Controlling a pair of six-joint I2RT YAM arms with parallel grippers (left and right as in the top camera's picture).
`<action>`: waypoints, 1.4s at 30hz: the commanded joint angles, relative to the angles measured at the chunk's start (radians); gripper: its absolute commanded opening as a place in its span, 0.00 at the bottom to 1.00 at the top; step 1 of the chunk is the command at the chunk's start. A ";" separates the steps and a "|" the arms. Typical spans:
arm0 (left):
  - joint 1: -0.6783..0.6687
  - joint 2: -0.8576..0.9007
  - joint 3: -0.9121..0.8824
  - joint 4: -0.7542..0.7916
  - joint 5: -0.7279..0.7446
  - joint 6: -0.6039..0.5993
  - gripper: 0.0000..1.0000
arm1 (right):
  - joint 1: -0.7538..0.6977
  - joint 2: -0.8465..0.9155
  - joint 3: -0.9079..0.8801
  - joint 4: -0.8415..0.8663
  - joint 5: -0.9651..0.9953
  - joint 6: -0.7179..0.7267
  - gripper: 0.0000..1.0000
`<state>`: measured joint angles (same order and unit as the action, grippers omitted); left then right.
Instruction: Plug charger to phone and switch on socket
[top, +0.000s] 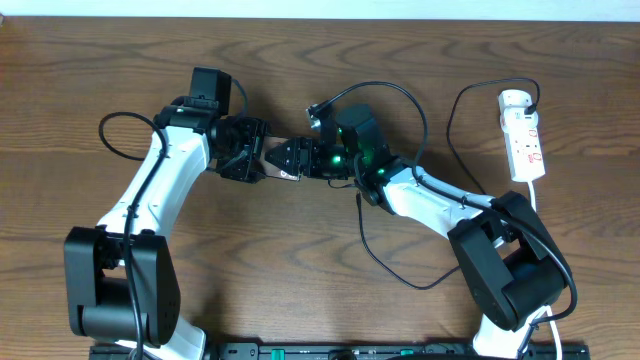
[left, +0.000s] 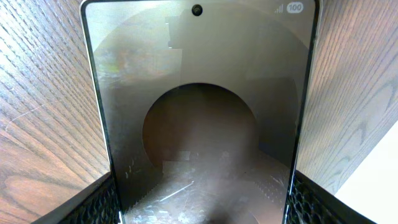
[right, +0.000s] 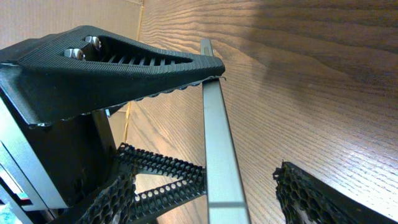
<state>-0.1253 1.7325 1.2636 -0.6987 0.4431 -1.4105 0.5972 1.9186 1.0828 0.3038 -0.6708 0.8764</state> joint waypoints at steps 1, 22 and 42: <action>0.000 -0.009 -0.001 0.002 0.017 -0.002 0.07 | 0.013 -0.002 0.010 0.004 0.010 -0.010 0.72; -0.007 -0.009 -0.001 0.002 0.022 -0.002 0.07 | 0.032 -0.002 0.010 0.010 0.040 -0.018 0.72; -0.012 -0.009 -0.001 0.002 0.043 0.000 0.07 | 0.032 -0.002 0.010 0.006 0.082 -0.048 0.62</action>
<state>-0.1329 1.7325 1.2636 -0.6991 0.4660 -1.4105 0.6262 1.9186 1.0828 0.3107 -0.6037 0.8509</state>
